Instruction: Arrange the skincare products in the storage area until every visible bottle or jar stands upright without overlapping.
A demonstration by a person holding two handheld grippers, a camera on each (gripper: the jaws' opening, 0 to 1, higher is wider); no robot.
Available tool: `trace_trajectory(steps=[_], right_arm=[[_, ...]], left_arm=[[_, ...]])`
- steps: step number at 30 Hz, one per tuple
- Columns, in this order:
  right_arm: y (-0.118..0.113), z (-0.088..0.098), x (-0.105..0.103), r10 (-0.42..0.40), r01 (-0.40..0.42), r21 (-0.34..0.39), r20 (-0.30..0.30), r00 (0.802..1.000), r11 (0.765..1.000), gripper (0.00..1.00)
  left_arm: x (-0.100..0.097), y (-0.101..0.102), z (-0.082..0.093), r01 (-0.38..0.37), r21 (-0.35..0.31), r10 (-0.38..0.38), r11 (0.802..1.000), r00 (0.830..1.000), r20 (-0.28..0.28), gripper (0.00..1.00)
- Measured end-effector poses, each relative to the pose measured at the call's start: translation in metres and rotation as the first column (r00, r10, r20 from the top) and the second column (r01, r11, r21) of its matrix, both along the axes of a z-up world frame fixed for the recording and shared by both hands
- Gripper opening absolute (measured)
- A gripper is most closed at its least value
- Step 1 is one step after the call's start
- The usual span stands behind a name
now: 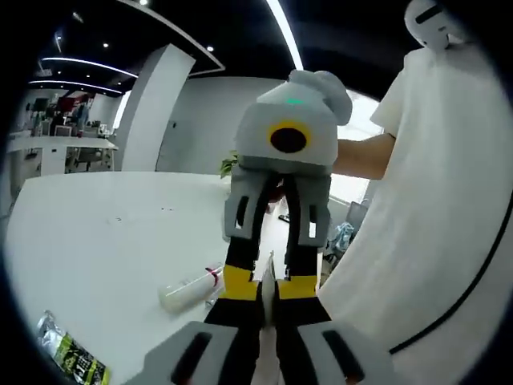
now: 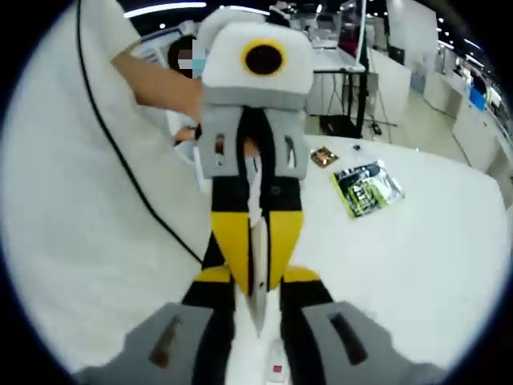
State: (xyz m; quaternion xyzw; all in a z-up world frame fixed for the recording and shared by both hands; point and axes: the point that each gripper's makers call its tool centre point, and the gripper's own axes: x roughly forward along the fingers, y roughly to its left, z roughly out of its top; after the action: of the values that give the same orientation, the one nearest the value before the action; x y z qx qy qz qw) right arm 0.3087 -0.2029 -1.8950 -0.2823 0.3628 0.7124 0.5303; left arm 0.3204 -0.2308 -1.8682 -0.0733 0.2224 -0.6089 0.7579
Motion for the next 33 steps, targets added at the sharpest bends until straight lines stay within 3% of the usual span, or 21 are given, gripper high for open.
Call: trace_trajectory(steps=[8, 23, 25, 26, 33], right_arm=[[-0.001, -0.008, 0.009, 0.024, -0.010, -0.117, 0.114, 0.993, 0.993, 0.15], [0.003, -0.030, 0.017, 0.049, 0.007, -0.270, 0.201, 0.978, 0.963, 0.07], [0.012, -0.034, 0.022, 0.020, 0.037, -0.232, 0.240, 0.971, 0.972, 0.06], [0.003, -0.035, 0.020, 0.069, 0.004, -0.298, 0.234, 0.970, 0.954, 0.06], [0.009, -0.040, 0.016, 0.118, -0.032, -0.322, 0.251, 0.961, 0.946, 0.06]], left_arm=[[0.005, 0.004, -0.005, 0.002, 0.005, -0.002, 1.000, 0.995, 0.098, 0.03], [0.010, 0.022, -0.023, -0.035, 0.006, 0.033, 0.999, 0.979, 0.200, 0.05], [0.012, 0.025, -0.023, -0.043, -0.007, 0.043, 0.999, 0.981, 0.190, 0.05], [0.012, 0.029, -0.025, -0.054, 0.000, 0.053, 0.999, 0.978, 0.204, 0.05], [0.006, 0.033, -0.033, -0.033, 0.008, 0.030, 0.999, 0.975, 0.222, 0.06]])
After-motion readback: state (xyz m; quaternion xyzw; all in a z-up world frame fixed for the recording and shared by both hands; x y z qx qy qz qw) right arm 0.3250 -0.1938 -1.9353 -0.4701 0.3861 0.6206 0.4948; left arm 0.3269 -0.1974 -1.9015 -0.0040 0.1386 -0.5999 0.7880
